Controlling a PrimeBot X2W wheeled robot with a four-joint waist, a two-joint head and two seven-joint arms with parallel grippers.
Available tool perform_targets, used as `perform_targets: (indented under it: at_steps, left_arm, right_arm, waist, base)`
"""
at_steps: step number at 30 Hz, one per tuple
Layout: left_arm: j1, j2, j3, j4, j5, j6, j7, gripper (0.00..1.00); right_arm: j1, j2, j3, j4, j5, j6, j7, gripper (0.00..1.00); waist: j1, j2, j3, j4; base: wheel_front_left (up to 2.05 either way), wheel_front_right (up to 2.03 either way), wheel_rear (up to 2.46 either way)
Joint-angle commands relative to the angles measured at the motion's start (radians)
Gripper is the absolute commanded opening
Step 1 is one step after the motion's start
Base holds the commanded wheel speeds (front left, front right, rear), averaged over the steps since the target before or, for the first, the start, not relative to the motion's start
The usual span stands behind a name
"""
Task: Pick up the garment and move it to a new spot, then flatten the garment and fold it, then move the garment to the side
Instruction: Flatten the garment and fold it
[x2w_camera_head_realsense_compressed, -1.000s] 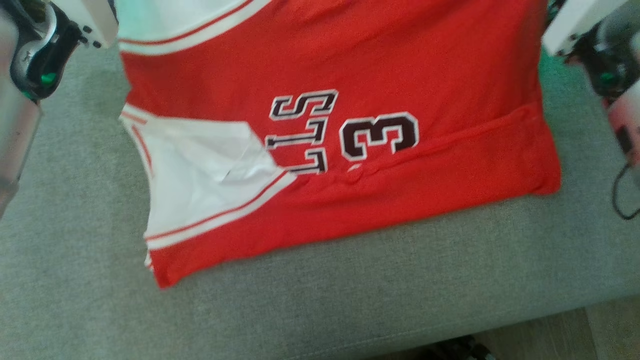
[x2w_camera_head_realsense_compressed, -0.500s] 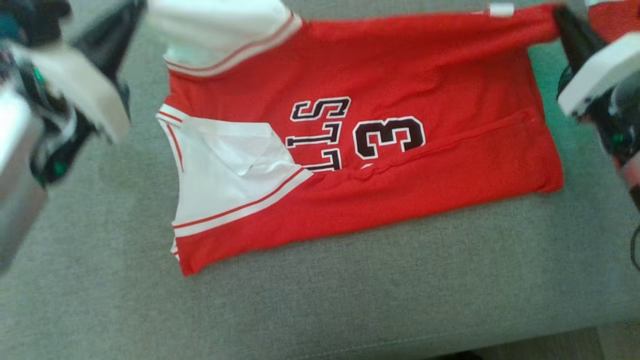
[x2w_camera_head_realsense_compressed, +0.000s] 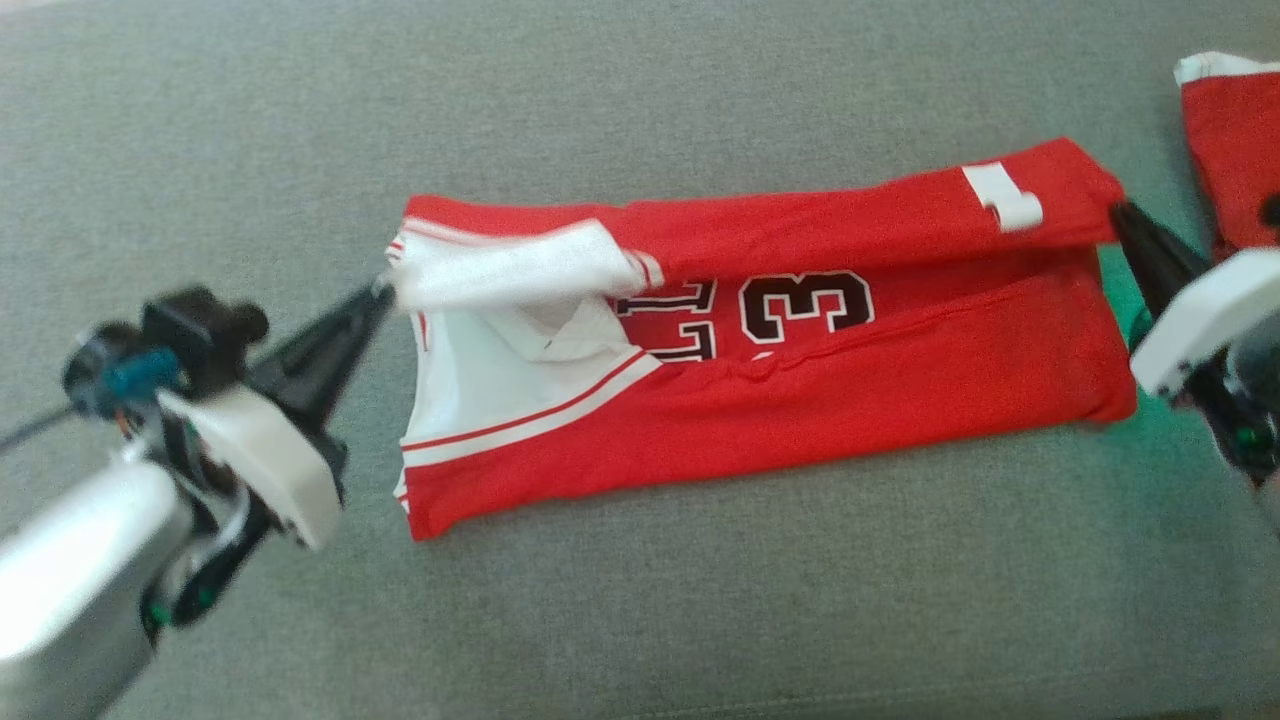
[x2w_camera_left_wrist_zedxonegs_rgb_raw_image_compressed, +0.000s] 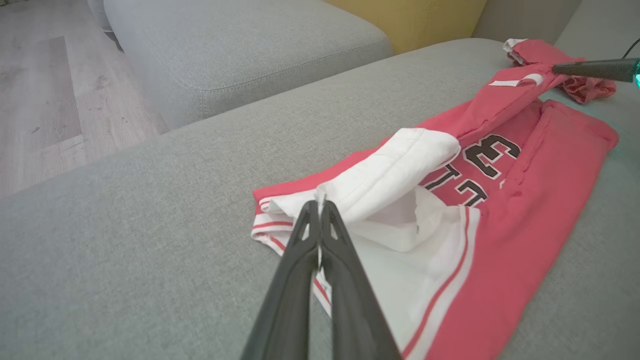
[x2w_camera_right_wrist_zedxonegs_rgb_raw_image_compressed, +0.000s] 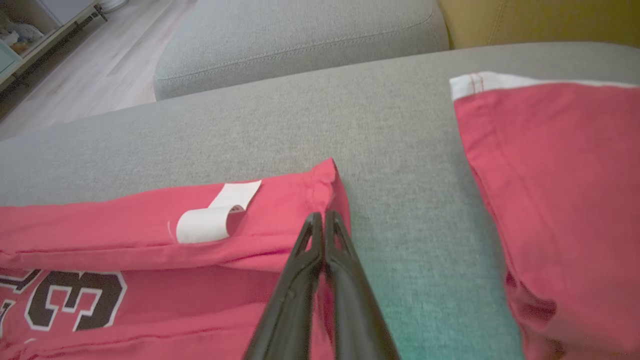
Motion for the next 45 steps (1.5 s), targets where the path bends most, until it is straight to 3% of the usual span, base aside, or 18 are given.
perform_targets:
  at_steps: [1, 12, 13, 14, 15, 16, 17, 20, 25, 29, 32, 36, 43, 44, 45]
  left_arm:
    - [0.005, 0.060, 0.039, -0.065, -0.005, 0.033, -0.015, 0.00]
    - [0.129, 0.067, 0.008, -0.153, -0.027, 0.107, -0.035, 0.00]
    - [0.138, 0.064, 0.008, -0.157, -0.031, 0.114, -0.040, 0.00]
    - [0.146, 0.061, 0.009, -0.157, -0.033, 0.121, -0.048, 0.00]
    - [0.155, 0.056, 0.009, -0.155, -0.036, 0.128, -0.055, 0.07]
    - [0.165, 0.048, 0.010, -0.151, -0.039, 0.138, -0.065, 0.96]
    - [0.174, 0.036, 0.016, -0.144, -0.040, 0.152, -0.084, 1.00]
    - [0.211, -0.009, 0.033, -0.104, -0.036, 0.209, -0.161, 1.00]
    - [0.310, -0.139, 0.102, -0.027, -0.008, 0.326, -0.310, 1.00]
    - [0.394, -0.266, 0.227, -0.038, 0.151, 0.415, -0.320, 1.00]
    - [0.481, -0.358, 0.331, -0.086, 0.308, 0.456, -0.320, 1.00]
    - [0.584, -0.463, 0.412, -0.144, 0.477, 0.454, -0.320, 1.00]
    - [0.659, -0.585, 0.469, -0.164, 0.606, 0.334, -0.320, 1.00]
    - [0.667, -0.593, 0.481, -0.161, 0.616, 0.318, -0.320, 1.00]
    - [0.675, -0.601, 0.495, -0.159, 0.626, 0.306, -0.320, 1.00]
  right_arm:
    - [0.057, -0.043, -0.021, -0.035, 0.008, -0.001, -0.006, 0.00]
    - [0.204, -0.041, -0.119, -0.102, -0.032, -0.001, 0.004, 0.00]
    - [0.212, -0.036, -0.132, -0.100, -0.040, -0.001, 0.004, 0.25]
    - [0.218, -0.028, -0.145, -0.099, -0.049, -0.001, 0.004, 0.98]
    - [0.224, -0.019, -0.162, -0.095, -0.060, -0.001, -0.005, 1.00]
    - [0.229, -0.009, -0.180, -0.090, -0.075, -0.001, -0.021, 1.00]
    - [0.236, 0.004, -0.197, -0.086, -0.089, -0.001, -0.039, 1.00]
    - [0.274, 0.049, -0.245, -0.079, -0.119, -0.001, -0.090, 1.00]
    - [0.341, 0.125, -0.343, -0.061, -0.171, -0.001, -0.194, 1.00]
    - [0.376, 0.178, -0.437, -0.041, -0.217, -0.001, -0.241, 1.00]
    - [0.382, 0.212, -0.498, -0.020, -0.252, -0.001, -0.252, 1.00]
    - [0.371, 0.242, -0.587, 0.018, -0.285, -0.001, -0.257, 1.00]
    - [0.327, 0.273, -0.678, 0.154, -0.339, -0.001, -0.214, 1.00]
    - [0.323, 0.279, -0.674, 0.168, -0.345, -0.001, -0.199, 0.99]
    - [0.318, 0.287, -0.672, 0.179, -0.345, -0.001, -0.187, 0.87]
  waist:
    - [0.0001, 0.0000, -0.011, 0.011]
    - [0.0001, 0.0000, -0.025, 0.013]
    - [0.0001, 0.0000, -0.025, 0.013]
    - [0.0001, 0.0000, -0.025, 0.014]
    - [0.0001, 0.0000, -0.025, 0.015]
    - [0.0001, 0.0000, -0.026, 0.017]
    - [0.0001, 0.0000, -0.028, 0.019]
    - [0.0001, 0.0000, -0.041, 0.024]
    - [0.0001, 0.0000, -0.068, 0.033]
    - [0.0001, 0.0000, -0.088, 0.054]
    - [0.0001, 0.0000, -0.101, 0.075]
    - [0.0001, 0.0000, -0.112, 0.116]
    - [0.0001, 0.0000, -0.117, 0.176]
    - [0.0001, 0.0000, -0.118, 0.179]
    - [0.0001, 0.0000, -0.118, 0.181]
  base:
    - [0.00, 0.00, 0.00]
    - [0.00, 0.00, 0.00]
    - [0.00, 0.00, 0.00]
    - [0.00, 0.00, 0.00]
    - [0.00, 0.00, 0.00]
    - [0.00, 0.00, 0.00]
    - [0.00, 0.00, 0.00]
    - [0.00, 0.00, 0.00]
    - [0.00, 0.00, 0.00]
    - [0.00, 0.00, 0.00]
    - [0.00, 0.00, 0.00]
    - [0.00, 0.00, 0.00]
    - [0.00, 0.00, 0.00]
    - [0.00, 0.00, 0.00]
    - [0.00, 0.00, 0.00]
